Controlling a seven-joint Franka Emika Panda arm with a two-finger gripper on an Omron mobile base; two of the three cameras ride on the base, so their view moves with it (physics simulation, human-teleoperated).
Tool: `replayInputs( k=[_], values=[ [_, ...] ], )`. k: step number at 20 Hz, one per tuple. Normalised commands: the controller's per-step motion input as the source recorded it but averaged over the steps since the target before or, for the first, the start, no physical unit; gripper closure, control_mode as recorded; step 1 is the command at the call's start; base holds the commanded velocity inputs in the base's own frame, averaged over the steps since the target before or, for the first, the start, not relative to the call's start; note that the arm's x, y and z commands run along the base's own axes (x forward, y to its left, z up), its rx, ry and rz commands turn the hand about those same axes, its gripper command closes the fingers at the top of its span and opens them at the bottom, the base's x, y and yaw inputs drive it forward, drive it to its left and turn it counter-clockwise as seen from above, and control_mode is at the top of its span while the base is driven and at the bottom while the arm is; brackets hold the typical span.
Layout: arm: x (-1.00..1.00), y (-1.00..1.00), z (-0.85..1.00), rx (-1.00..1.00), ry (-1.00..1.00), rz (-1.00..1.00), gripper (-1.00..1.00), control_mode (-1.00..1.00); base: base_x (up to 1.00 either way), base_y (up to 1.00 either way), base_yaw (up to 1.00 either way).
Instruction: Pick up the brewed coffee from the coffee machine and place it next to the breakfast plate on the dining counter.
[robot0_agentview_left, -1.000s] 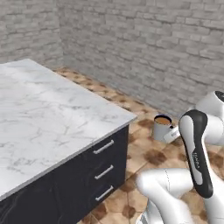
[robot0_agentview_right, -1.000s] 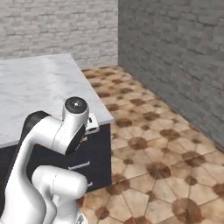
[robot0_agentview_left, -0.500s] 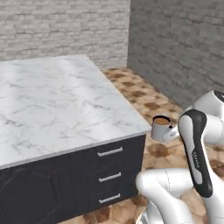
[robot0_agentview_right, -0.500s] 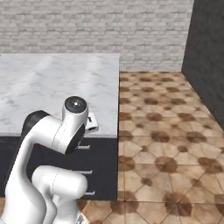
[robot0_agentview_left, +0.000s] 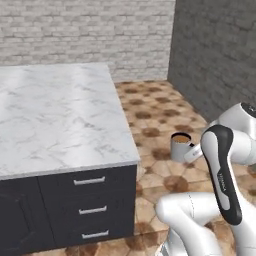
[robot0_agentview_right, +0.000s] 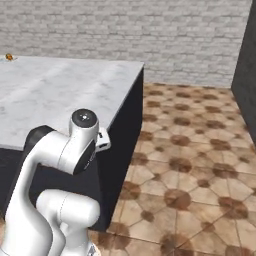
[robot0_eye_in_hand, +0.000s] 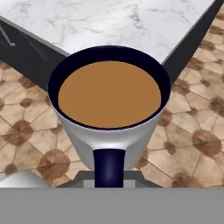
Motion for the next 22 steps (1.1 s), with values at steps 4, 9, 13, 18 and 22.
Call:
replayInputs(
  k=[4, 9, 13, 18, 22],
  values=[
    [0.00, 0.00, 0.00, 0.00, 0.00, 0.00, 1.00, 1.00, 0.51, -1.00, 0.19],
    [0.00, 0.00, 0.00, 0.00, 0.00, 0.00, 1.00, 1.00, 0.82, -1.00, 0.17],
    [0.00, 0.00, 0.00, 0.00, 0.00, 0.00, 1.00, 1.00, 1.00, -0.84, 0.15],
    [0.00, 0.00, 0.00, 0.00, 0.00, 0.00, 1.00, 1.00, 1.00, -0.66, 0.13],
    [0.00, 0.00, 0.00, 0.00, 0.00, 0.00, 1.00, 1.00, 1.00, -0.58, 0.17]
  ],
)
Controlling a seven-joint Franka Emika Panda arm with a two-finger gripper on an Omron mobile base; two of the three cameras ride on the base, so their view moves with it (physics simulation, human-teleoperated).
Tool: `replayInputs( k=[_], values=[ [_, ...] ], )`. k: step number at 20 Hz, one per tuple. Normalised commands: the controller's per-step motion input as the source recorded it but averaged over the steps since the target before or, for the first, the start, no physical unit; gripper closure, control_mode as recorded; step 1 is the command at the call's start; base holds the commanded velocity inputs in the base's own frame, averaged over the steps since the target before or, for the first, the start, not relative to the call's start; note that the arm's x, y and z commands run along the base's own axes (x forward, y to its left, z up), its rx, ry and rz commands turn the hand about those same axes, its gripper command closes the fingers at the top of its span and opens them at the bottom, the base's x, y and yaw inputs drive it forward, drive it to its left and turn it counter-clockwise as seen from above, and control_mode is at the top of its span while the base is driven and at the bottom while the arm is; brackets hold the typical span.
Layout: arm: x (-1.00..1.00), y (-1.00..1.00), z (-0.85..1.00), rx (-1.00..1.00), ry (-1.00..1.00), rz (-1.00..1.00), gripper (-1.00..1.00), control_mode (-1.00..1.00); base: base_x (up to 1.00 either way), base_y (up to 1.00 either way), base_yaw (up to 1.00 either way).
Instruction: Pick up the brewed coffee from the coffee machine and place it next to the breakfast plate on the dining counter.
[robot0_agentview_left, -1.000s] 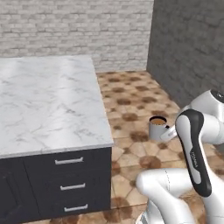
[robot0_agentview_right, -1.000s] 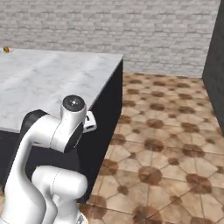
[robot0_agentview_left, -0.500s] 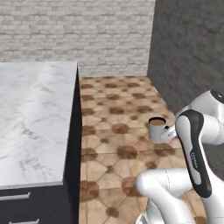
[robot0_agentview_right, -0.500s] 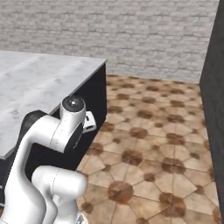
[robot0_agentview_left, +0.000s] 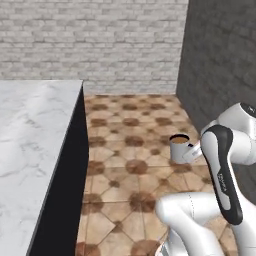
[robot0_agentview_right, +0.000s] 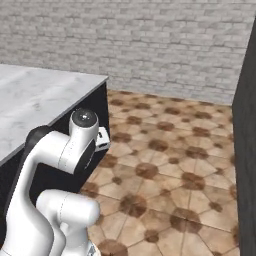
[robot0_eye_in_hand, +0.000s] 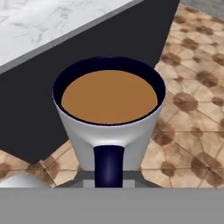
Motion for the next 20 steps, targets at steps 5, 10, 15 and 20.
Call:
replayInputs(
  k=[5, 10, 15, 20],
  values=[
    [0.00, 0.00, 0.00, 0.00, 0.00, 0.00, 1.00, 1.00, 1.00, -0.54, 0.18],
    [0.00, 0.00, 0.00, 0.00, 0.00, 0.00, 1.00, 1.00, 1.00, -0.50, 0.17],
    [0.00, 0.00, 0.00, 0.00, 0.00, 0.00, 1.00, 1.00, 1.00, -0.47, 0.17],
    [0.00, 0.00, 0.00, 0.00, 0.00, 0.00, 1.00, 1.00, 1.00, -0.48, 0.17]
  ],
)
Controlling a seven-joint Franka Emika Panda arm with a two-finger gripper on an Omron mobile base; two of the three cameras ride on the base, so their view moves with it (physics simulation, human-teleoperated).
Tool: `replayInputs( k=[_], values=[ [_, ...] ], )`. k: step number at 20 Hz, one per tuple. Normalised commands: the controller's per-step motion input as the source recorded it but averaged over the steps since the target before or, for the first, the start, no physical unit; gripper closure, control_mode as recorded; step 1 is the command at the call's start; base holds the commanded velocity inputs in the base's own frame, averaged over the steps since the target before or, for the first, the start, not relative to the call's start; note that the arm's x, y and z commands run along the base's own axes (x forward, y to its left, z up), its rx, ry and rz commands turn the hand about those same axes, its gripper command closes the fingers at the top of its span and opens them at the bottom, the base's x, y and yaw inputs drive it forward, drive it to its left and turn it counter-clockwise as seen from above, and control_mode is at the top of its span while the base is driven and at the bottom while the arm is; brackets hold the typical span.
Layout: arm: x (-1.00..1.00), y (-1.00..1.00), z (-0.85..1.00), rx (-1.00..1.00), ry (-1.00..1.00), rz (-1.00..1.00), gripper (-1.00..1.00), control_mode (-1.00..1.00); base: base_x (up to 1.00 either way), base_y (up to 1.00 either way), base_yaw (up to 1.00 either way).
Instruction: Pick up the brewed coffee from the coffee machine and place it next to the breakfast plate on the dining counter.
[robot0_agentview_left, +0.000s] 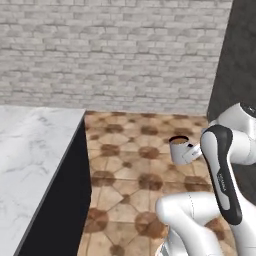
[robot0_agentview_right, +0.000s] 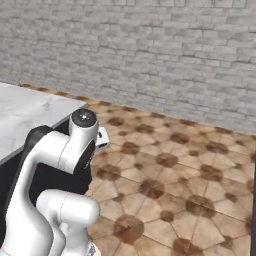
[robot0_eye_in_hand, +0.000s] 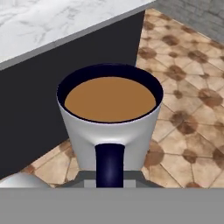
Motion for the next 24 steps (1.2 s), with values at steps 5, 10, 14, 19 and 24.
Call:
replayInputs(
  k=[5, 10, 14, 19, 24],
  values=[
    [0.00, 0.00, 0.00, 0.00, 0.00, 0.00, 1.00, 1.00, 1.00, -0.44, 0.23],
    [0.00, 0.00, 0.00, 0.00, 0.00, 0.00, 1.00, 1.00, 1.00, -0.36, 0.27],
    [0.00, 0.00, 0.00, 0.00, 0.00, 0.00, 1.00, 1.00, 1.00, -0.29, 0.29],
    [0.00, 0.00, 0.00, 0.00, 0.00, 0.00, 1.00, 1.00, 0.95, -0.26, 0.29],
    [0.00, 0.00, 0.00, 0.00, 0.00, 0.00, 1.00, 1.00, 0.97, -0.11, 0.35]
  ],
)
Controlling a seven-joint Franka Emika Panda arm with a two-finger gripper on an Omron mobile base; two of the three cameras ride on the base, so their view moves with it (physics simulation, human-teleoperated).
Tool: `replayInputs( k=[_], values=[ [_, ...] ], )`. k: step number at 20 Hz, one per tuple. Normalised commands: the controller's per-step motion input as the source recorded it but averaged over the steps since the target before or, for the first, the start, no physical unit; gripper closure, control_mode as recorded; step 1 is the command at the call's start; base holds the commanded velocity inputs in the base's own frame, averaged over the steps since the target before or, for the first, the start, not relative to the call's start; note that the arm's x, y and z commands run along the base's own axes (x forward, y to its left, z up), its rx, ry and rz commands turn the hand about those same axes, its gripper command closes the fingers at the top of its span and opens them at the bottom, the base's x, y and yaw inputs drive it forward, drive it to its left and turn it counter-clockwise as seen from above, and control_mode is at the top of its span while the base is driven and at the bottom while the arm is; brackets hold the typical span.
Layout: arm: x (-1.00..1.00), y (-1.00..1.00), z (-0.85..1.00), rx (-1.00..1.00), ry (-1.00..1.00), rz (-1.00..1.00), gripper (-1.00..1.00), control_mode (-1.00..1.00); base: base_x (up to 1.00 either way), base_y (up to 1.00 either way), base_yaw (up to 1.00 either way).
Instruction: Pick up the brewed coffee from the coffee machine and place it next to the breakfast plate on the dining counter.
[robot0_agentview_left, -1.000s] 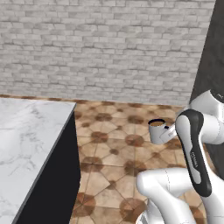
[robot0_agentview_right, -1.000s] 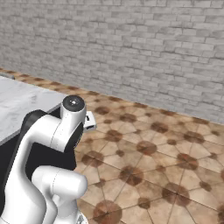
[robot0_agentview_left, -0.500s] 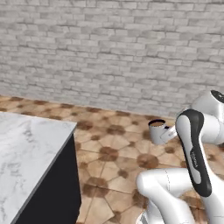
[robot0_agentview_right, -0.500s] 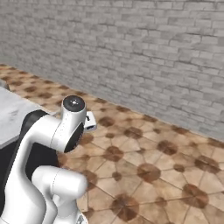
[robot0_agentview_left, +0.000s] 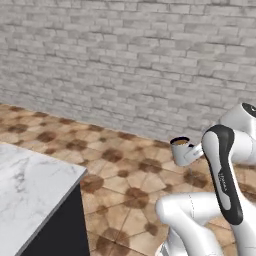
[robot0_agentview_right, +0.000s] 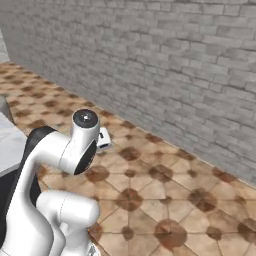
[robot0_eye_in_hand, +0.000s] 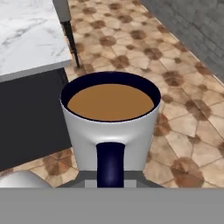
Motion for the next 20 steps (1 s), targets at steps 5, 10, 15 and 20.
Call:
replayInputs(
  k=[5, 10, 15, 20],
  values=[
    [0.00, 0.00, 0.00, 0.00, 0.00, 0.00, 1.00, 1.00, 0.99, -0.07, 0.46],
    [0.00, 0.00, 0.00, 0.00, 0.00, 0.00, 1.00, 1.00, 0.96, -0.14, 0.51],
    [0.00, 0.00, 0.00, 0.00, 0.00, 0.00, 1.00, 1.00, 0.91, -0.34, 0.51],
    [0.00, 0.00, 0.00, 0.00, 0.00, 0.00, 1.00, 1.00, 0.94, -0.38, 0.52]
  ],
)
